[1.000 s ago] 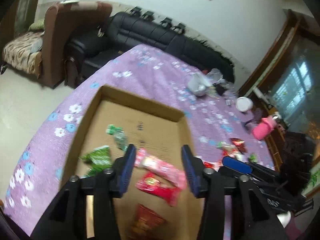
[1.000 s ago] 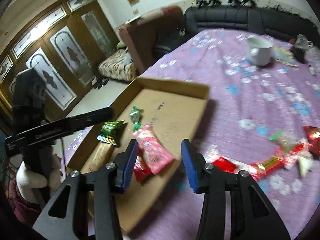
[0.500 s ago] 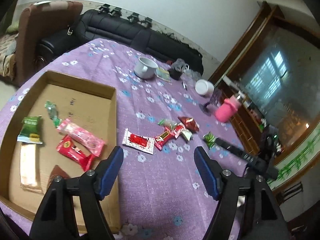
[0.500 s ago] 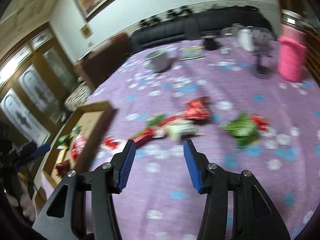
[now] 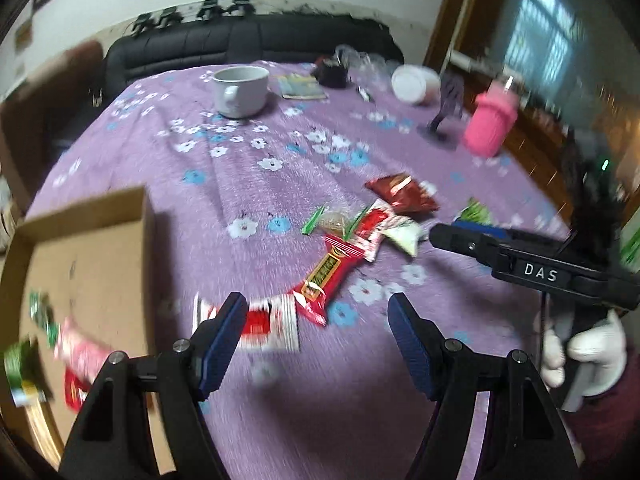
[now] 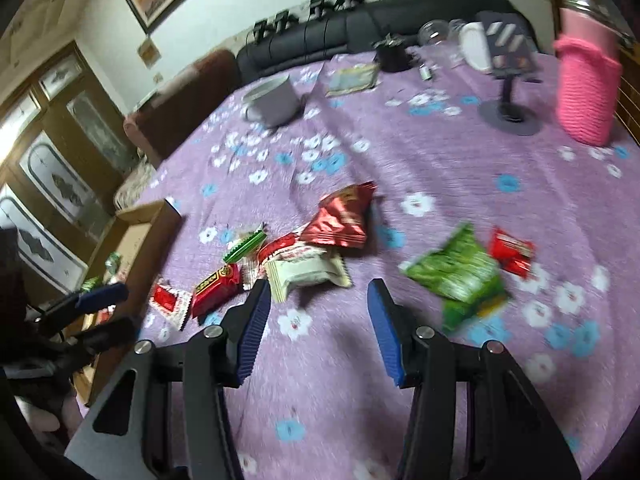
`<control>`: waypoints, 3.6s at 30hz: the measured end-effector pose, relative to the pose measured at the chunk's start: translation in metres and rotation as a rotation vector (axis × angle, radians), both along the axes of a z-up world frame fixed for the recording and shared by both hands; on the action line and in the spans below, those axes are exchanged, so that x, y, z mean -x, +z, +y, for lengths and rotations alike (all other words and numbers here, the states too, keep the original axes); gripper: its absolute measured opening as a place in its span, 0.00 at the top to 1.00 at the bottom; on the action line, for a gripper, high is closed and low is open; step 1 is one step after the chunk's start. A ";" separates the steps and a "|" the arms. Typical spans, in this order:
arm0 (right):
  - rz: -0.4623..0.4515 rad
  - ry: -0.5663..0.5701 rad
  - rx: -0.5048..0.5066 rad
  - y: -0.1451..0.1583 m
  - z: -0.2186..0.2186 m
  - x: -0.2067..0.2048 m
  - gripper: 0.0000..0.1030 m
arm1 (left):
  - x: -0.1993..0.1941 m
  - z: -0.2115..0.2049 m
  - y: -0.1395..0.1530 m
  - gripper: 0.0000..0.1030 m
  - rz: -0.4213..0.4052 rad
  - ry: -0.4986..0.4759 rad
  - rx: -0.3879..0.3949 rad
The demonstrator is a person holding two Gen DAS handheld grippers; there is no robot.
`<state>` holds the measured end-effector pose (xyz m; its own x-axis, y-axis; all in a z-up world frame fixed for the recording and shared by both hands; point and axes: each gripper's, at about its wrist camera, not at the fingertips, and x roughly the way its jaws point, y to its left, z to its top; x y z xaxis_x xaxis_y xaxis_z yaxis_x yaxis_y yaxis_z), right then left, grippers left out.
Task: Organize snacks
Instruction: 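Grasp the red bar packet with the left gripper while the right grasps the white-green packet, then drop the red bar and white-green packet into the cardboard box, then move the left gripper toward the white-red packet on the cloth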
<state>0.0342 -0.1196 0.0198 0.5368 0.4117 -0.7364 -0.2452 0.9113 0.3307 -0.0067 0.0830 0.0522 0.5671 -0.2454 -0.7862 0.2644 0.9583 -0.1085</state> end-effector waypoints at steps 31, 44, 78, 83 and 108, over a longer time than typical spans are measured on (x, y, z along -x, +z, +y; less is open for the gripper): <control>-0.040 -0.037 -0.103 0.009 -0.028 0.088 0.63 | 0.070 -0.017 0.020 0.83 -0.084 -0.125 0.165; -0.084 -0.085 -0.172 0.020 -0.030 0.157 0.63 | 0.109 0.005 0.029 0.83 -0.122 -0.073 0.330; -0.018 0.402 0.032 0.020 0.280 0.032 0.62 | 0.001 0.245 0.010 0.82 0.019 0.348 0.259; -0.001 0.396 0.025 0.012 0.286 0.018 0.55 | 0.002 0.257 0.001 0.73 0.044 0.381 0.348; -0.064 -0.070 -0.050 0.026 -0.005 0.045 0.44 | 0.030 0.082 0.030 0.39 0.008 0.075 0.273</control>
<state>-0.0112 -0.1242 0.0463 0.6107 0.4071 -0.6792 -0.2041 0.9097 0.3617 -0.0367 0.1652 0.0820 0.5856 -0.4062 -0.7015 0.1914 0.9102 -0.3672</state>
